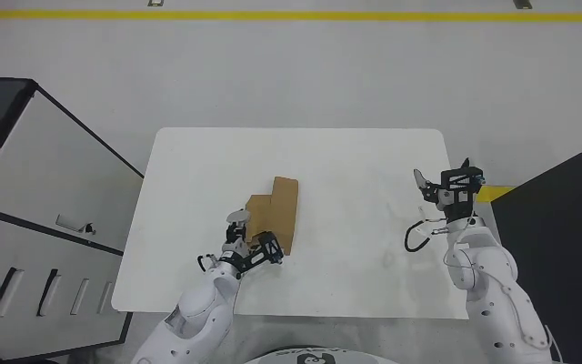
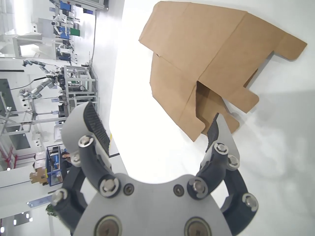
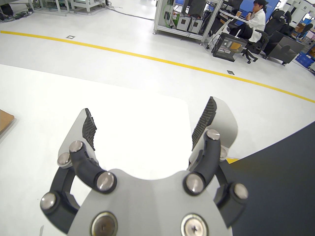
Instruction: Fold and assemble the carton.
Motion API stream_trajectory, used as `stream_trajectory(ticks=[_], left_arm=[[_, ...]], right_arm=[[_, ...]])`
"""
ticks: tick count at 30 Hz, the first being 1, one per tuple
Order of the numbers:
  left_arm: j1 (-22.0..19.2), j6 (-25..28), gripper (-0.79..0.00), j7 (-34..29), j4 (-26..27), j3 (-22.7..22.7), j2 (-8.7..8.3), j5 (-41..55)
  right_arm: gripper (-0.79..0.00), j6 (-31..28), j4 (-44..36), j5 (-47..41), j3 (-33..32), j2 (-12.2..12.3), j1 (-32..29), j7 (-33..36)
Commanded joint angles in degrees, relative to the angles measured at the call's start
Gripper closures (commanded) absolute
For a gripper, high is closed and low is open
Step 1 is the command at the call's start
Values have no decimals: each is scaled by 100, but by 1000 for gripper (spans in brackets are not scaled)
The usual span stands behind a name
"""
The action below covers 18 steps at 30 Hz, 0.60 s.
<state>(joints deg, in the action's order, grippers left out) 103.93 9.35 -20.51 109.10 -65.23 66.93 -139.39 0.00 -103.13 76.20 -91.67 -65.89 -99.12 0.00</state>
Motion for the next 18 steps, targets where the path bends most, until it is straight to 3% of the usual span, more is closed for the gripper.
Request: stream_trajectory(ticks=[1,6,11,18], left_arm=[[1,-19,-785,13,-4,-1,-1,-10],[-19,-34,-785,54,-63,42,5,-49],[-177,-180,-785,-476,-205,206,76,-116],[-198,-172,-785,-364,-249,211,76,-125]], right_arm=[[-785,0,0,0,0,0,0,0],[-785,0,0,0,0,0,0,0],[-785,0,0,0,0,0,0,0],[-785,0,0,0,0,0,0,0]])
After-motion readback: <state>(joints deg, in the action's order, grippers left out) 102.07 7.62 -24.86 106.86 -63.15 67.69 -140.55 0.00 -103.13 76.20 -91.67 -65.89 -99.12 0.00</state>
